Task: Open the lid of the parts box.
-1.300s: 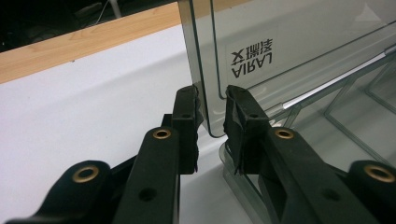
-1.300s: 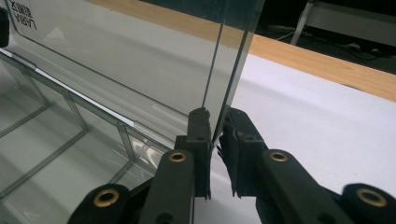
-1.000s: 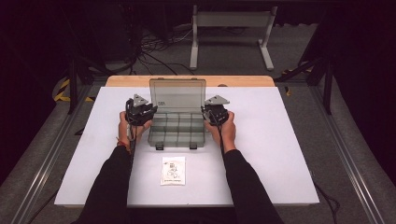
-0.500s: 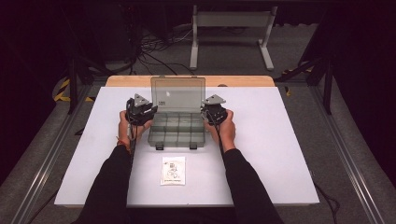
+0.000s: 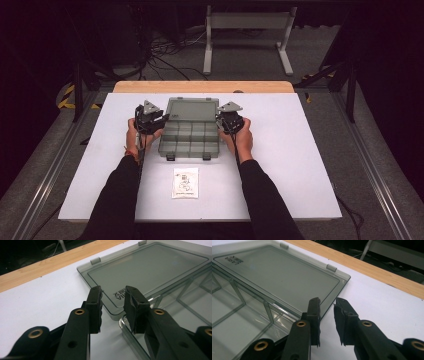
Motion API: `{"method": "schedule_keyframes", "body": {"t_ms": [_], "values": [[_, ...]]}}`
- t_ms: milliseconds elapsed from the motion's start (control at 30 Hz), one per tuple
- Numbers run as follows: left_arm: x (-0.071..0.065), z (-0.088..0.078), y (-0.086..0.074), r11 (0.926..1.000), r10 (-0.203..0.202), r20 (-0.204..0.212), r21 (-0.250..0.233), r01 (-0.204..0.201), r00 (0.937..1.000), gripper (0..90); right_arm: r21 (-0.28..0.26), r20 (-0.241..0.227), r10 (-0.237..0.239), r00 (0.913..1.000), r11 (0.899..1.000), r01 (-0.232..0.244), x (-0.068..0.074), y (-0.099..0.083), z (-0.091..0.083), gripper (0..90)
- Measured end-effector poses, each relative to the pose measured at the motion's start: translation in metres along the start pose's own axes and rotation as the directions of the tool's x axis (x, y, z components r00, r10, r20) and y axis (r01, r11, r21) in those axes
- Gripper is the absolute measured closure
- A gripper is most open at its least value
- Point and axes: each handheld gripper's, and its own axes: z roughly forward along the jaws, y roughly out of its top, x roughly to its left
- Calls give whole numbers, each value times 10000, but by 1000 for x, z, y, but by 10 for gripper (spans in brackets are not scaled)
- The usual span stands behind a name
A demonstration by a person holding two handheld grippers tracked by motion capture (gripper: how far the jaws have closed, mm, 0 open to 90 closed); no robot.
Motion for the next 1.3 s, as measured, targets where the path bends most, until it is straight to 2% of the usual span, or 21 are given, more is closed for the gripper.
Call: {"method": "schedule_keyframes", "body": {"t_ms": [67,200,367,600,700,733,833,867,933,1033,1100,1133,1233,1300], "values": [[0,-4,1,10000,-7,177,-60,8,9998,666,-10,-39,25,10000,10000,-25,-2,0,-2,710],[1,-14,6,9992,308,333,-267,-300,9990,632,-175,-301,211,9993,9996,-217,-4,3,-8,683],[-3,-28,8,9949,907,409,-487,-887,9950,598,-437,-680,-16,9977,9990,-13,2,6,-20,664],[-7,-48,6,9876,1341,627,-912,-1282,9890,528,-921,-1410,-274,9896,9956,144,8,4,-42,639],[-9,-64,2,9793,1749,639,-1147,-1669,9825,496,-1143,-1653,-437,9853,9931,248,10,3,-52,628],[-9,-67,2,9797,1719,693,-1163,-1631,9827,485,-1221,-1708,-478,9841,9921,270,10,3,-55,626],[-11,-79,-2,9729,1930,714,-1432,-1814,9786,426,-1444,-1868,-686,9800,9886,416,11,2,-64,607],[-11,-79,-2,9729,1930,714,-1432,-1814,9786,418,-1519,-1951,-749,9779,9874,453,11,1,-68,594],[-13,-89,-5,9661,2173,751,-1592,-2034,9732,369,-1604,-2046,-910,9746,9853,583,12,-1,-73,581],[-15,-97,-9,9617,2298,759,-1709,-2144,9703,334,-1640,-2069,-1060,9726,9838,723,13,-3,-80,562],[-18,-105,-11,9539,2514,611,-1844,-2366,9660,302,-1669,-2292,-970,9685,9842,590,12,-4,-86,535],[-19,-108,-13,9511,2619,693,-1878,-2453,9626,282,-1784,-2341,-940,9676,9826,523,11,-4,-90,532],[-23,-116,-18,9456,2742,717,-2015,-2553,9590,228,-1921,-2511,-1089,9618,9795,607,13,-5,-99,497],[-24,-123,-22,9447,2769,822,-2054,-2556,9574,186,-1884,-2592,-1262,9575,9790,781,17,-8,-105,461]]}}
